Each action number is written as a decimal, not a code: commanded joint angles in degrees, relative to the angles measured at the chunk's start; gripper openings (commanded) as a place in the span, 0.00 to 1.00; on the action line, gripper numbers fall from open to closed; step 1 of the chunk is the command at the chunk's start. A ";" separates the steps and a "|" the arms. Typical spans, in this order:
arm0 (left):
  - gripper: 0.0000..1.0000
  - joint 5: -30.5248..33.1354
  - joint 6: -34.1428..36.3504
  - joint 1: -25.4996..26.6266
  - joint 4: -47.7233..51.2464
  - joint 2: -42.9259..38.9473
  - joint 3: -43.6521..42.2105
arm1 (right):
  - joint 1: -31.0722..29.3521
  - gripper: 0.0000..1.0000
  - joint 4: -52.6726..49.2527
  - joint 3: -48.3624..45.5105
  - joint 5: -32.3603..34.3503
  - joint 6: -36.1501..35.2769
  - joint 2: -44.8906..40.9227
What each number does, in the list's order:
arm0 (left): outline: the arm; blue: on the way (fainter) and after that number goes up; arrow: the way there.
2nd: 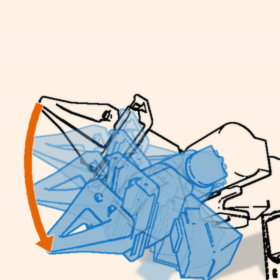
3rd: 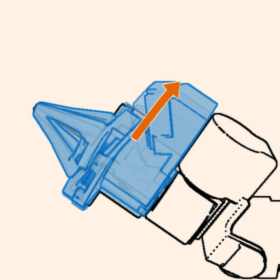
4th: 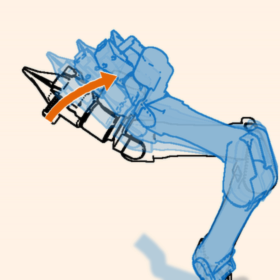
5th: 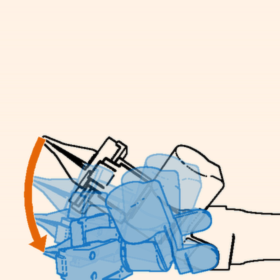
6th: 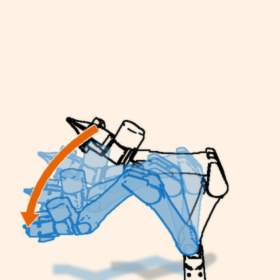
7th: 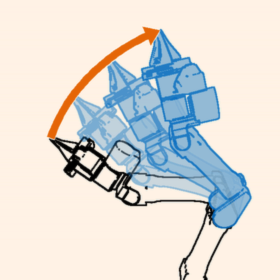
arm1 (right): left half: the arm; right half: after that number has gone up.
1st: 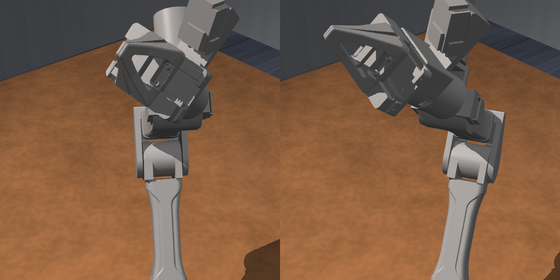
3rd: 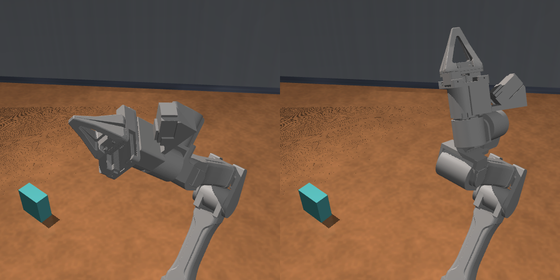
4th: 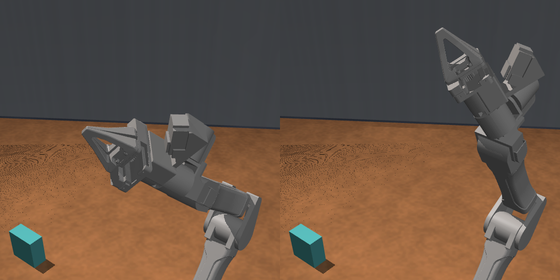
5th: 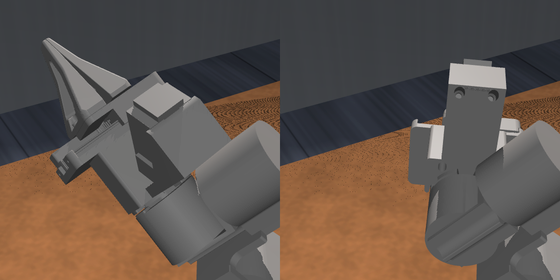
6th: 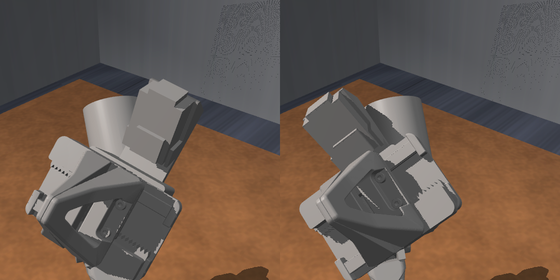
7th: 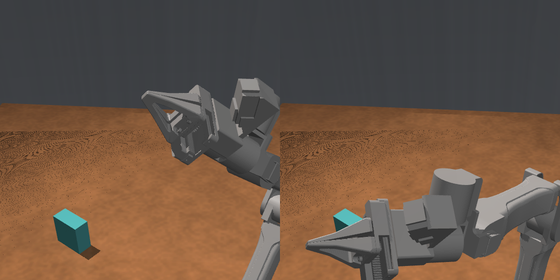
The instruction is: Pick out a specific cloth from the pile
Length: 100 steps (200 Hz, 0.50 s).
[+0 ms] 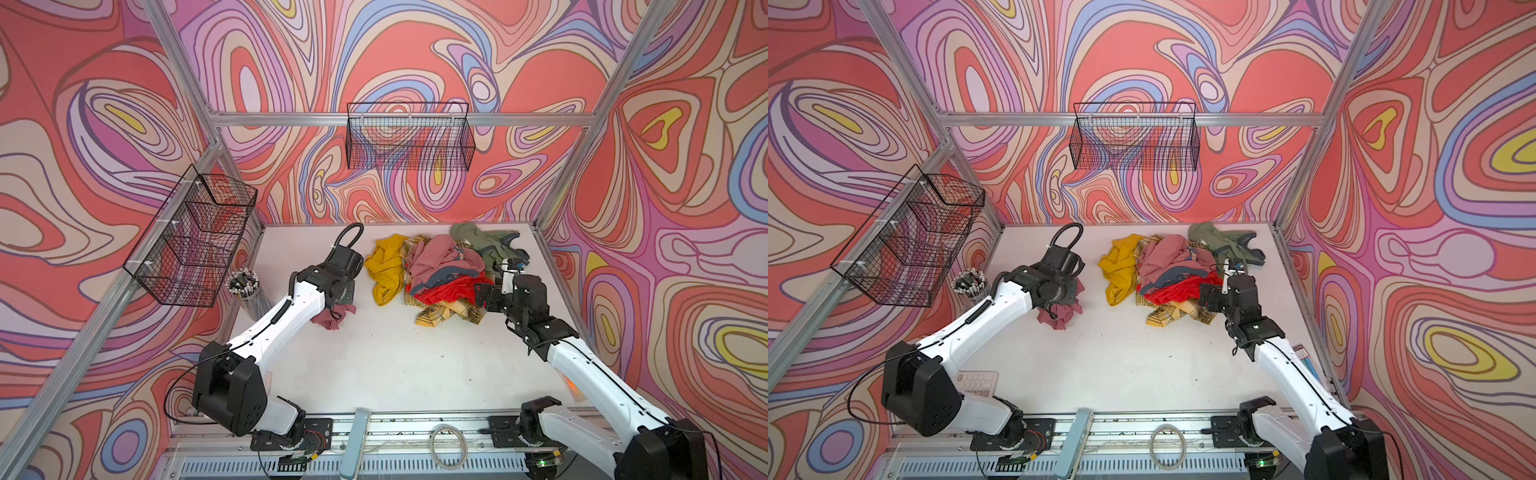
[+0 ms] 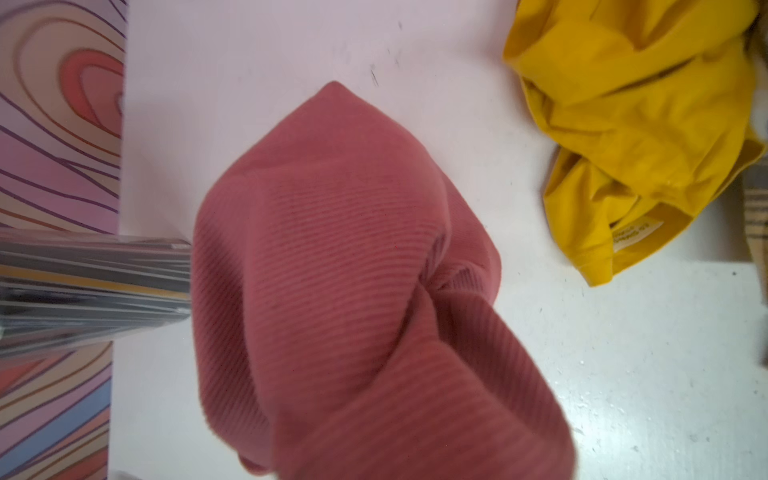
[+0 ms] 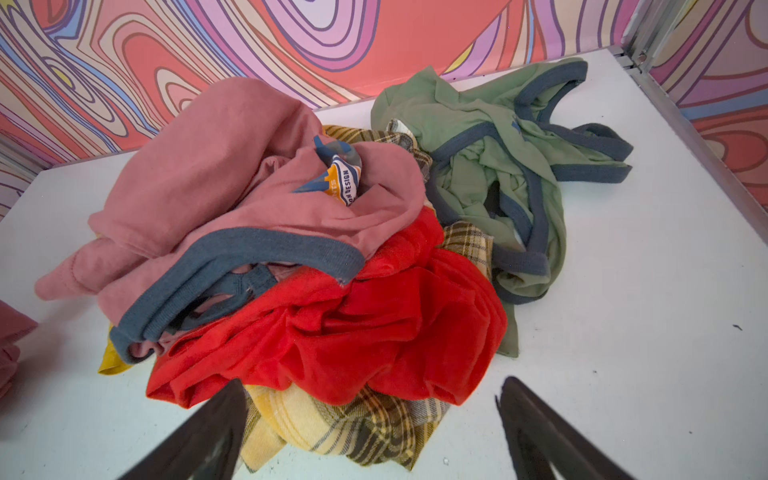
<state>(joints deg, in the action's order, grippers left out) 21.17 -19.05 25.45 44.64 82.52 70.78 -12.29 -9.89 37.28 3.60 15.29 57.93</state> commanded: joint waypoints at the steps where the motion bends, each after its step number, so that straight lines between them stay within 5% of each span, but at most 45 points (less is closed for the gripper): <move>1: 0.00 6.85 2.97 -0.92 2.42 -2.22 3.50 | 0.33 0.98 0.21 0.09 -0.34 0.53 -1.11; 100: 0.00 4.72 10.95 -10.05 -12.00 3.36 7.01 | 0.33 0.98 -0.25 -0.28 0.94 -0.64 -1.99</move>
<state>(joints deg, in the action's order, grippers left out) 26.57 -11.70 17.08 39.66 83.35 76.47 -12.29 -9.93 37.28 3.64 15.62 57.08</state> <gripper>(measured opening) 0.137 0.984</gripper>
